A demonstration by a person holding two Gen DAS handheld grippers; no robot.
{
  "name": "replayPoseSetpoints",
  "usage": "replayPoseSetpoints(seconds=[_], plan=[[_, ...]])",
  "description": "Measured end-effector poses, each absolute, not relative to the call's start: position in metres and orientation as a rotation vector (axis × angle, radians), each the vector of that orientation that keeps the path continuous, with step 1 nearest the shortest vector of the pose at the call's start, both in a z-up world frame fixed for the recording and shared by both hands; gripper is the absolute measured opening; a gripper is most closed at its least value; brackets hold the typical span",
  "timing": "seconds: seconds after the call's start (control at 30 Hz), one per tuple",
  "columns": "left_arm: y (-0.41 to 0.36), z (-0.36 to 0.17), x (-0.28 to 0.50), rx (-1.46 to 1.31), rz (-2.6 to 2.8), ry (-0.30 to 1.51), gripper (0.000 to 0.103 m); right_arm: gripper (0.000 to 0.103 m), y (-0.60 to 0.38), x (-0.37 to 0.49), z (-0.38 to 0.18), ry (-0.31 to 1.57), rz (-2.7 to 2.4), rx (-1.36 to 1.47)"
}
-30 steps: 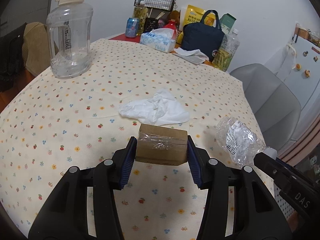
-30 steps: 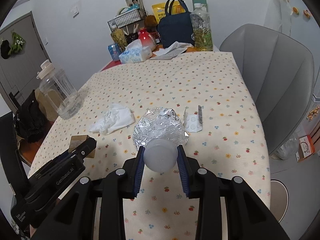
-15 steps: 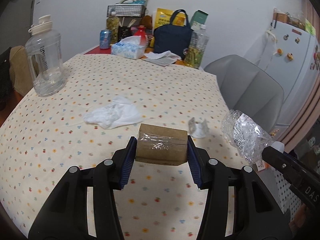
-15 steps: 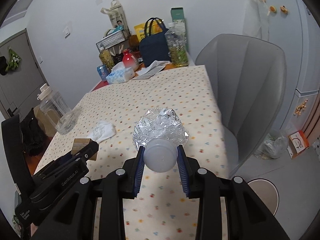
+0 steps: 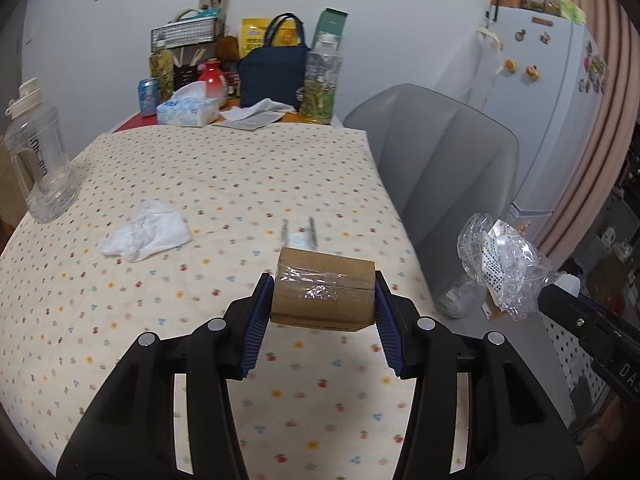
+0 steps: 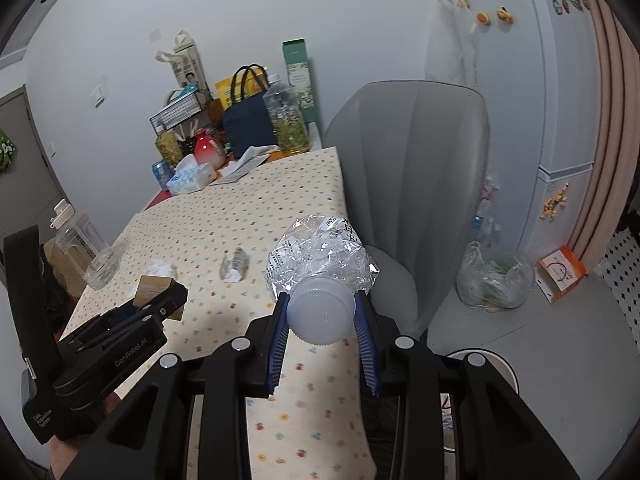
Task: Collect trash
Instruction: 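Carry the box and bottle in both tools toward the beige bin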
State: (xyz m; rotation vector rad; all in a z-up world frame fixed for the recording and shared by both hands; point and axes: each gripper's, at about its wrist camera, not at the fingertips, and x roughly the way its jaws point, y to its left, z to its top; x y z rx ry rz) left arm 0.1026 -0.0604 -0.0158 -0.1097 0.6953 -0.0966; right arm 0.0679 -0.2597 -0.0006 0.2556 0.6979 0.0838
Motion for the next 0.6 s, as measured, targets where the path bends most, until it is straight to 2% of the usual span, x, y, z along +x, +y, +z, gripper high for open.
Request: replayPoseSetpoints(seconds=[0.6], plan=[[-0.168,-0.032,0.104,0.039,-0.220,0.744,0.049,0.032,-0.357,0.042,-0.037,0.713,-0.076,0.339]])
